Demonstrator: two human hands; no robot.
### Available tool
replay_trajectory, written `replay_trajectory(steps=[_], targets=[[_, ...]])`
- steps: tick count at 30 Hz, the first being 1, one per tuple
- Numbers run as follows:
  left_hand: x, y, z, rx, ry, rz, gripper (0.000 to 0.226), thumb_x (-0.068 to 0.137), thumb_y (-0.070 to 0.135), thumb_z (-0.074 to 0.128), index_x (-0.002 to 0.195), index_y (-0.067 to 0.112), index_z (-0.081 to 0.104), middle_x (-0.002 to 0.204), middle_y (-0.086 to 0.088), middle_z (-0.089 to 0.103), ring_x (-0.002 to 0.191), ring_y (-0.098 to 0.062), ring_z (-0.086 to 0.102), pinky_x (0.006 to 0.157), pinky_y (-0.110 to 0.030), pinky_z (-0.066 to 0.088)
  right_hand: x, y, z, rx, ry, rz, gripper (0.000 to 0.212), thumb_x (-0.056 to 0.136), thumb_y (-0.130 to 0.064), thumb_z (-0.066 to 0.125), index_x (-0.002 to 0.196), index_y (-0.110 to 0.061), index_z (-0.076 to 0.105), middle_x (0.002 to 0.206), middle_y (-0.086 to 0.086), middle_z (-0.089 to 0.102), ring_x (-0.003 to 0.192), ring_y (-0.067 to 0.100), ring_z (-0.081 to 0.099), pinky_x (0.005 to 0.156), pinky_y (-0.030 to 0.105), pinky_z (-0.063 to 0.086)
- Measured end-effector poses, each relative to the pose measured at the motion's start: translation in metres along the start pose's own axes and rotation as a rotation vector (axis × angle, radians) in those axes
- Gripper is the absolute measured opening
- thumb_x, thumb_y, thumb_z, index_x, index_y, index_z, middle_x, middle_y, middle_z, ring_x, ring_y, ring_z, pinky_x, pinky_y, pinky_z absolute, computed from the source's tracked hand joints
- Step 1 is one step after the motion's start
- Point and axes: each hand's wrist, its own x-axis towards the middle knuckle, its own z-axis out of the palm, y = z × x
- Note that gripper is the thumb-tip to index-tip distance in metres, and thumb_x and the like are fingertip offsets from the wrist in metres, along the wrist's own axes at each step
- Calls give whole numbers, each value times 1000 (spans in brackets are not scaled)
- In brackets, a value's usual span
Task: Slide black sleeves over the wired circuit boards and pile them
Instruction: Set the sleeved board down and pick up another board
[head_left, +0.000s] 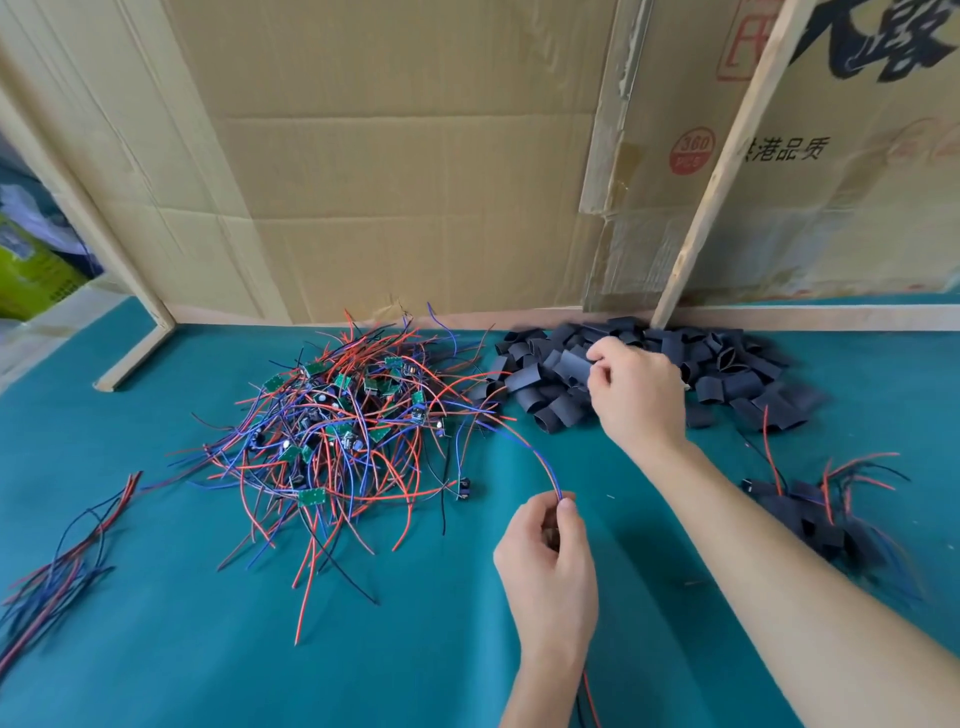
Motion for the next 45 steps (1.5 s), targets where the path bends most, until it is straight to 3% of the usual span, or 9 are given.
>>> replay_trajectory(steps=[5,9,14,19,24,29,35,40,45], targets=[[2,-1,1,-28,13,-12,21,101,22,58,90,34,72,59,-12,61,43,-18,54,46,-26,47,-66,-11,-34,445,28,113,18,80,-4,74,90,-19,77,73,-11,74,66,10,68,70,30,56],[1,3,0,5,-18,31,29,102,17,55,83,36,67,54,5,53,47,-20,57,47,-31,53,-113,-13,-34,699,-141,245,31,79,1,76,87,-29,77,73,-16,74,69,5,70,67,11,51],[2,-1,-1,77,-86,125,29,103,16,52,89,33,69,62,-5,55,53,-29,50,50,-34,48,-116,-7,-35,970,-296,375,14,74,-11,77,76,-25,75,77,0,75,69,14,70,64,26,57],[-1,6,-3,166,-217,206,38,103,14,50,107,44,74,68,21,64,57,1,50,56,-17,43,-118,9,-39,1032,-402,361,24,66,-37,81,76,-19,70,97,1,79,77,21,75,71,35,60],[-4,6,-1,266,-241,254,32,95,4,53,88,33,63,56,23,50,52,-1,41,49,-9,28,-122,16,-46,796,-329,300,26,66,-47,79,75,-24,70,88,-10,79,77,15,75,75,37,61],[-3,1,0,371,-262,290,26,93,9,48,74,27,52,57,8,40,56,-12,30,50,-23,26,-122,19,-50,691,-269,277,24,70,-49,77,73,-27,68,75,-11,75,69,12,69,67,25,54],[-7,1,0,344,-310,290,29,92,21,52,108,33,74,72,10,68,64,-12,61,65,-28,52,-110,39,-64,1136,3,529,31,84,-4,82,102,-27,73,84,7,80,75,18,74,69,24,58],[-7,1,1,405,-394,345,33,87,18,53,112,39,61,78,12,68,71,-11,65,72,-34,55,-102,59,-74,1324,212,649,29,90,-1,75,116,-16,73,71,2,73,68,19,68,76,28,60],[-7,-1,2,490,-420,381,28,90,15,57,104,32,75,75,10,66,71,-14,62,68,-38,54,-100,60,-79,1362,258,637,23,90,-2,75,106,-18,74,74,3,72,70,20,67,77,32,61]])
